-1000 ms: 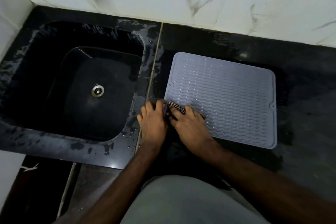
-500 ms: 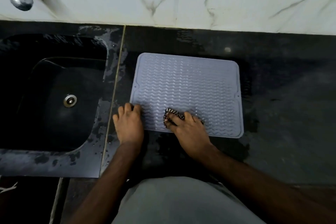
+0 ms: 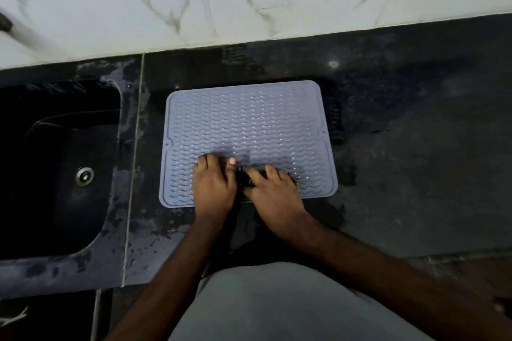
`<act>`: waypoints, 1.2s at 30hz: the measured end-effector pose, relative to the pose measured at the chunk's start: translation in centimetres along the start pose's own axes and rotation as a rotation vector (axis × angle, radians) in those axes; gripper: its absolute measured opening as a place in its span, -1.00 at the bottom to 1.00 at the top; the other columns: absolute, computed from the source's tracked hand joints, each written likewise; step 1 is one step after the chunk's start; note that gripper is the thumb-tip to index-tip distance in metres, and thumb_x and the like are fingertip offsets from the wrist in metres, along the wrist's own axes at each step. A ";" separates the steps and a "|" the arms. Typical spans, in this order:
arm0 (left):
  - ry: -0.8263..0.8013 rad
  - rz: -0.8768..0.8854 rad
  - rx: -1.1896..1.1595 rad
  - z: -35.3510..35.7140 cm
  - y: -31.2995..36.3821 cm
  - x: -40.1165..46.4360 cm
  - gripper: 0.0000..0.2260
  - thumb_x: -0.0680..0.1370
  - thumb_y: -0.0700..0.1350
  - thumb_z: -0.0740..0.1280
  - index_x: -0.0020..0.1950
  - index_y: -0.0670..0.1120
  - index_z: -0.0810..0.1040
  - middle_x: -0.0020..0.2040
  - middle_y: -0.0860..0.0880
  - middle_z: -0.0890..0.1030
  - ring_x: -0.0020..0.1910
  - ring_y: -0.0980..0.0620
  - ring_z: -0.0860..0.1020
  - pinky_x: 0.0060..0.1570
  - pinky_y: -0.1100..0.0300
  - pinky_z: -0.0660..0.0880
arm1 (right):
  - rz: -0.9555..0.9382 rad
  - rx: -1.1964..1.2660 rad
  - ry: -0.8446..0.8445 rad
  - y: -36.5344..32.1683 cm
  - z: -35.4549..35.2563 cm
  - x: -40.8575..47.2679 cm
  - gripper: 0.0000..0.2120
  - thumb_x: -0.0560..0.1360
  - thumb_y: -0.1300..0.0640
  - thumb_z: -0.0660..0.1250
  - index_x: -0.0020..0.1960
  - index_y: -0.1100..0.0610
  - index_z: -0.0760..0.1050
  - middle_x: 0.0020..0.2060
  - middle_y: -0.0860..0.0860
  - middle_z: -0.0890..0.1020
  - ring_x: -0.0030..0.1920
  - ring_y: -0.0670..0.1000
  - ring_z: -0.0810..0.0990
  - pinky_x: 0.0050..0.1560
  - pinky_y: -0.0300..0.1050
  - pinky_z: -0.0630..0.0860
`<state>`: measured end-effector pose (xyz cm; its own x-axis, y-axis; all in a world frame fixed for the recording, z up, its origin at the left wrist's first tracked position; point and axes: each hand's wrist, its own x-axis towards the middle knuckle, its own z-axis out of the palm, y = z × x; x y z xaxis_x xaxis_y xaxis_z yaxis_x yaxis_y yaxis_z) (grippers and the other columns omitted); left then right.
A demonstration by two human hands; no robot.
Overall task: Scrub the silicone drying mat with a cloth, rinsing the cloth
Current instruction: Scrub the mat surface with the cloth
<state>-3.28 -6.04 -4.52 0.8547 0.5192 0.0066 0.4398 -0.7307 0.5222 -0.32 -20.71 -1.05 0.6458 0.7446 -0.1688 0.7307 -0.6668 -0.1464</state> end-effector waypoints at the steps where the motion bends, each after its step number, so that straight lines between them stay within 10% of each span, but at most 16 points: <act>1: -0.019 0.000 0.142 0.5 0.7 -0.2 -0.46 0.62 0.25 0.11 0.27 -0.20 0.47 0.08 -0.26 0.50 0.07 -0.28 0.48 0.05 -0.13 0.43 | 0.002 -0.007 -0.001 0.7 0.0 -0.5 -0.73 0.54 0.06 0.20 0.15 -0.06 0.62 0.36 -0.02 0.41 0.24 0.16 0.40 0.16 0.09 0.41; 10: -0.103 -0.047 0.467 3.7 1.9 -1.6 -0.23 0.55 0.48 -0.03 0.64 0.06 0.12 0.49 -0.38 0.28 0.43 -0.41 0.30 0.32 -0.34 0.27 | 0.007 -0.020 0.004 6.5 0.2 -3.9 -0.59 0.54 0.03 0.28 0.38 -0.19 0.47 0.39 -0.10 0.45 0.20 0.13 0.46 0.10 0.06 0.43; 14: -0.078 -0.042 0.450 3.7 1.9 -1.5 -0.25 0.57 0.46 0.00 0.64 0.05 0.12 0.47 -0.39 0.29 0.40 -0.42 0.30 0.31 -0.37 0.26 | 0.030 -0.057 -0.020 8.7 -0.3 -5.7 -0.52 0.54 0.01 0.04 0.40 -0.19 0.46 0.41 -0.11 0.46 0.21 0.13 0.49 0.10 0.03 0.44; 18: -0.069 -0.046 0.440 3.7 1.8 -1.5 -0.28 0.58 0.44 0.00 0.63 0.06 0.12 0.47 -0.37 0.29 0.40 -0.41 0.30 0.31 -0.37 0.27 | 0.044 -0.119 -0.015 9.9 -0.6 -6.6 -0.54 0.50 0.11 0.30 0.38 -0.15 0.50 0.35 -0.09 0.51 0.15 0.14 0.51 0.01 0.02 0.44; 36: -0.112 0.018 0.375 2.1 0.8 -1.8 -0.33 0.62 0.37 0.07 0.61 0.00 0.22 0.43 -0.33 0.33 0.38 -0.34 0.33 0.28 -0.26 0.32 | 0.521 -0.208 -0.284 7.1 -3.6 -7.6 -0.67 0.50 0.13 0.20 0.23 0.08 0.52 0.12 0.14 0.52 0.15 0.20 0.45 0.03 0.06 0.49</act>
<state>-3.87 -8.46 -5.87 0.8788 0.4685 -0.0906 0.4771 -0.8612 0.1752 0.71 -31.02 2.67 0.8655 0.2676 -0.4235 0.3822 -0.8992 0.2129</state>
